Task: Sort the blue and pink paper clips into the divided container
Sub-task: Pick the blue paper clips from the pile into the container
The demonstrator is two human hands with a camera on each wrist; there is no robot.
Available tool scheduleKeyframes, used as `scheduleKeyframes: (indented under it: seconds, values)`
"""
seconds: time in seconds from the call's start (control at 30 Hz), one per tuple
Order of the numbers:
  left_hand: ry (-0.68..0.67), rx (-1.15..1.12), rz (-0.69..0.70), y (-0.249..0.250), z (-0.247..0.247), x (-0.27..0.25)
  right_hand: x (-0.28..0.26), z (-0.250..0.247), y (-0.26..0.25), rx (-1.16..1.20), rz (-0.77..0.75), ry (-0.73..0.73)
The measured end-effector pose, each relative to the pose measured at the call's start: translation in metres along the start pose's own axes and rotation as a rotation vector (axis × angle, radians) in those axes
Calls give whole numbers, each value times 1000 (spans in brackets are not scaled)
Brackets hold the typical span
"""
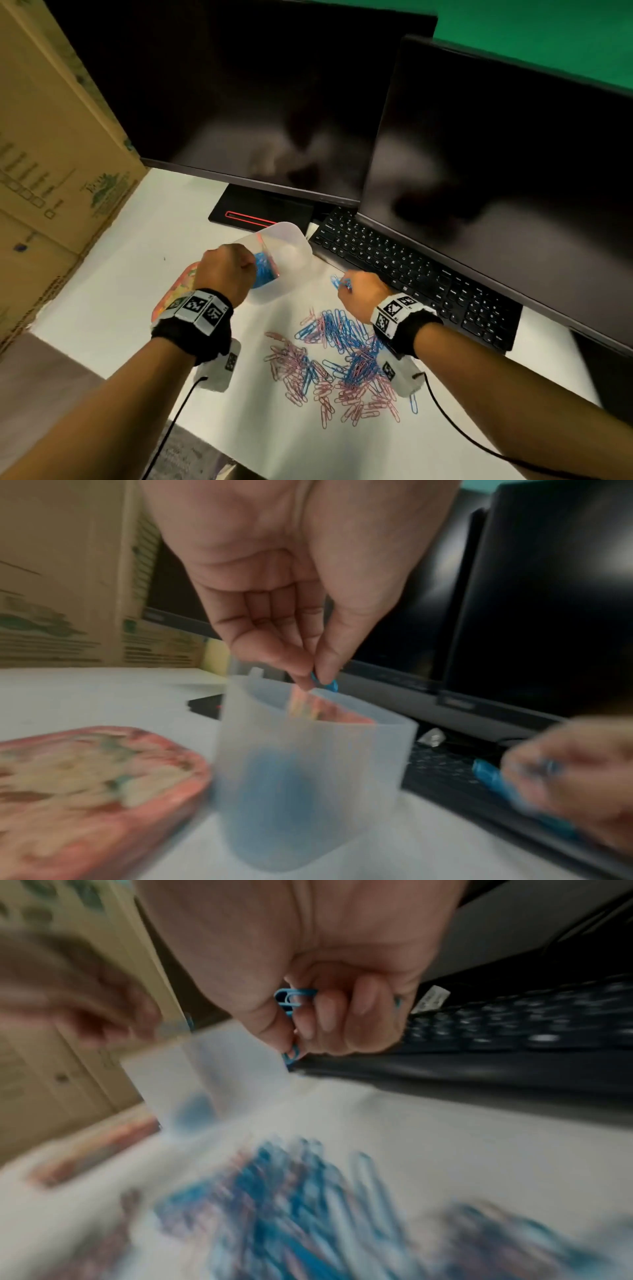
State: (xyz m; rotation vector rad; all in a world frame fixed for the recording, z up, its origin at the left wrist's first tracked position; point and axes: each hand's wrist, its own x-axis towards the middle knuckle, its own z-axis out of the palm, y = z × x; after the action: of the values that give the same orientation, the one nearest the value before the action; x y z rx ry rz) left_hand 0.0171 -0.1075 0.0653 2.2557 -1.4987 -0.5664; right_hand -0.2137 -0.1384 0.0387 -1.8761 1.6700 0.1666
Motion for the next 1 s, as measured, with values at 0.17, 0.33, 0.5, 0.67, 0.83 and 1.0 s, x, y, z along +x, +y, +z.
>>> scheduleKeyframes:
  seconds: [0.17, 0.33, 0.5, 0.67, 0.83, 1.0]
  values:
    - [-21, -28, -89, -16, -3, 5, 7, -16, -78, 145, -166, -7]
    - [22, -105, -77, -29, -17, -2, 23, -16, -136, 104, -222, -12]
    - [20, -140, -29, -35, -23, -12, 33, -17, -161, 129, -186, -51]
    - [-69, -196, 50, -22, -5, -23, 22, -33, -122, 216, -174, 39]
    - [-278, -107, 246, 8, 41, -38, 7, -34, -32, 237, 65, 125]
    - [-484, 124, 380, 37, 88, -40, -17, -10, 32, 34, 246, 52]
